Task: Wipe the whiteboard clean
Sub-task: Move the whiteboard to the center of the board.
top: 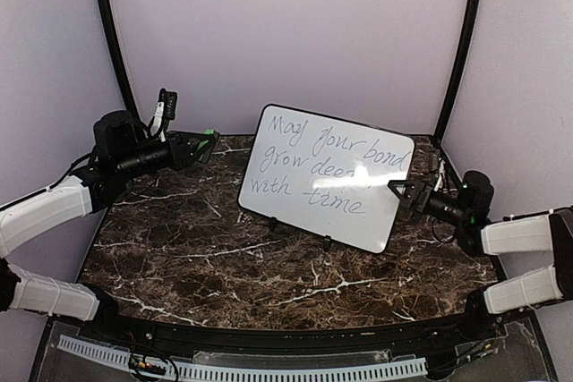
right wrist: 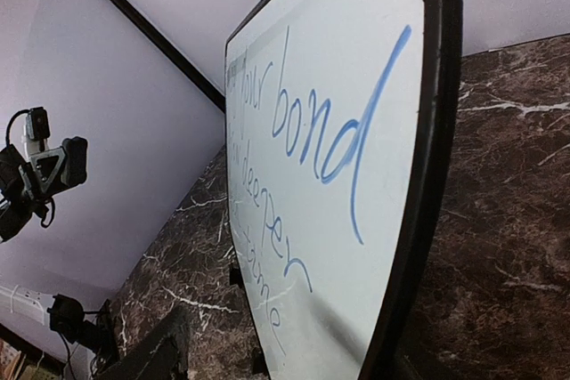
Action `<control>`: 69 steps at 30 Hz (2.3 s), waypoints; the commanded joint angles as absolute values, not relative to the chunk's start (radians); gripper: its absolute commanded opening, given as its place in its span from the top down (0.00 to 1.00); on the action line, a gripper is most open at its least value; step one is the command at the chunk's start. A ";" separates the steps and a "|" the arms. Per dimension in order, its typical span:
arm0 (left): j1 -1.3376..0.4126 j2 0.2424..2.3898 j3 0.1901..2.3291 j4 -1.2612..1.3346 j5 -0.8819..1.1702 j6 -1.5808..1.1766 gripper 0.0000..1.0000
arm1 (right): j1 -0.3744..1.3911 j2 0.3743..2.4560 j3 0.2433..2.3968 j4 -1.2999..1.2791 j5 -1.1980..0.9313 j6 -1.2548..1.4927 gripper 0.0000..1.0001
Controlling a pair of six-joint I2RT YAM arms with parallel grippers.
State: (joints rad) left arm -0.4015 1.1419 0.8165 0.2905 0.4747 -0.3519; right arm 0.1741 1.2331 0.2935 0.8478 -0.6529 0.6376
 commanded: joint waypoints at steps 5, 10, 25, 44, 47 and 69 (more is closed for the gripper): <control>-0.396 1.138 0.810 0.317 0.490 -0.354 0.67 | 0.315 1.063 0.245 0.808 -0.576 0.609 0.37; -0.396 1.134 0.808 0.317 0.487 -0.353 0.67 | 0.405 0.988 0.208 0.757 -0.483 0.625 0.37; -0.396 1.120 0.805 0.318 0.487 -0.354 0.67 | 0.524 0.831 0.316 0.315 -0.081 0.557 0.11; -0.396 1.109 0.803 0.322 0.491 -0.361 0.67 | 0.227 1.134 0.859 -0.051 -0.469 0.344 0.06; -0.396 1.102 0.801 0.321 0.487 -0.358 0.67 | 0.227 1.123 0.845 -0.025 -0.512 0.340 0.08; -0.396 1.104 0.799 0.330 0.499 -0.365 0.67 | 0.153 1.233 0.814 0.156 -0.747 0.462 0.43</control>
State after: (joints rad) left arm -0.4015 1.1297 0.8135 0.2981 0.4862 -0.3630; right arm 0.1577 1.2163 0.8055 0.1112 -0.7155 0.4561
